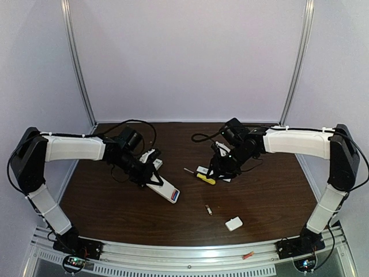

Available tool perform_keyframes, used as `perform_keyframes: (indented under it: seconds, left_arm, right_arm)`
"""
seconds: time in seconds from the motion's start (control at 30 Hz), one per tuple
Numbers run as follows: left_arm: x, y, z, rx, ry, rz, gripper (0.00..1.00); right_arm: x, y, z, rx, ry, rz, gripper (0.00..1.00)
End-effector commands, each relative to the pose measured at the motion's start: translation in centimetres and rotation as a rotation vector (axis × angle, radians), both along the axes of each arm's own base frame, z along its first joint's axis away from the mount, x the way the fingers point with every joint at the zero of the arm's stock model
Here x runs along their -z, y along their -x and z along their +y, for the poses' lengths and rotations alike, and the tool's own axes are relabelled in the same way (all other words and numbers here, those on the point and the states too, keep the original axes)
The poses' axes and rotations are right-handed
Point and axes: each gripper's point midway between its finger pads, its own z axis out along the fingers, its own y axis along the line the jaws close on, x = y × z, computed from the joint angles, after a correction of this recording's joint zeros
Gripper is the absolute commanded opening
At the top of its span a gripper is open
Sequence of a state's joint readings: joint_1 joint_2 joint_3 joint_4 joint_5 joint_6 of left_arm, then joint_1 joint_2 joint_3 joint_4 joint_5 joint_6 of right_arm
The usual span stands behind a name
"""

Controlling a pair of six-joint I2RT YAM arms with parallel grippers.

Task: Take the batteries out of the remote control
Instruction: Place the remote control without the battery cover at the center of the board.

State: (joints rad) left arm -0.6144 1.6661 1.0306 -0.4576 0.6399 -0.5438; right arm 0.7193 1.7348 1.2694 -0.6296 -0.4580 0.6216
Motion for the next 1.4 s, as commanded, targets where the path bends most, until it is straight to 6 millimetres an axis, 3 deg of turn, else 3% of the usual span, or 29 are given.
perform_keyframes:
  seconds: [0.0,0.5,0.77,1.1,1.37]
  left_arm:
    - [-0.5,0.3,-0.9,0.044,0.074,-0.013,0.00]
    - [1.4,0.8,-2.3,0.046,0.165,0.079,0.00]
    - [3.3,1.5,-1.5,-0.009,0.127,0.131,0.00]
    - [5.5,2.9,0.2,-0.110,0.022,0.208,0.13]
    - [5.9,5.5,-0.7,-0.127,-0.037,0.242,0.30]
  right_arm:
    - [-0.8,0.7,-1.8,0.000,0.031,-0.034,0.45]
    - [-0.8,3.5,-4.2,-0.008,0.039,-0.042,0.65]
    - [-0.6,4.3,-5.4,0.028,0.058,-0.036,0.71]
    - [-0.7,4.5,-6.0,-0.003,0.092,-0.047,0.82]
    - [-0.9,4.4,-5.6,-0.035,0.080,-0.063,0.85]
